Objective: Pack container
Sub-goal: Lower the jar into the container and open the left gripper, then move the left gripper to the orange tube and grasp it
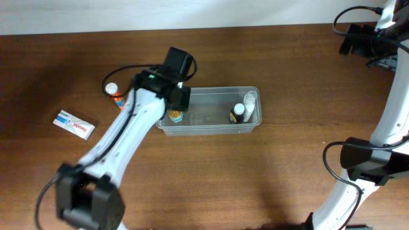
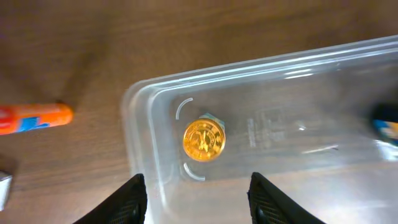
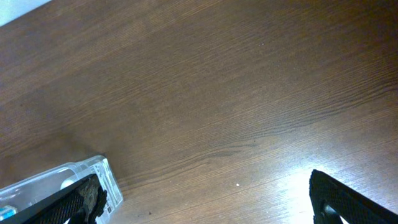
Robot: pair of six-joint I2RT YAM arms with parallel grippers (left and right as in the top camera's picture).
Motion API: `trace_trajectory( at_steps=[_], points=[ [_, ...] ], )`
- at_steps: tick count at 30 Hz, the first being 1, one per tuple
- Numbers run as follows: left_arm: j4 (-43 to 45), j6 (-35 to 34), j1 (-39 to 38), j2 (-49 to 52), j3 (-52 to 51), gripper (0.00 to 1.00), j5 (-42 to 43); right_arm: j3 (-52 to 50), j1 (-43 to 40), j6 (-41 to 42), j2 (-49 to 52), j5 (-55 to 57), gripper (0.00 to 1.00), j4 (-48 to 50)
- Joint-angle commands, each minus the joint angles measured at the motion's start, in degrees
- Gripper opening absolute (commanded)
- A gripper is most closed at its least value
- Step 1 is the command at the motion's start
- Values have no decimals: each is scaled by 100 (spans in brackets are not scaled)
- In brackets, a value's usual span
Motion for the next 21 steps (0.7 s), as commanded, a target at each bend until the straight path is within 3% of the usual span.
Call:
trace_trajectory(
  at_steps=[1,7,12,13,16,21],
  points=[
    [-111,33,-15,-612,166,45,133,90,-15,24,-203,-9,98,-33],
    [-457,28,48,-835,166,34,164,90,-15,26,-203,-9,98,-31],
    [-474,-363,636,-833,166,34,153,90,-15,26,-203,-11,98,-31],
    [-463,-361,765,-833,166,35,153,90,-15,24,-203,-11,98,-31],
    [-439,-354,1276,-833,166,54,151,90,-15,26,-203,-9,98,-31],
    [-236,57,1974,-831,166,63,175,90,-15,24,-203,-11,98,-33]
  ],
)
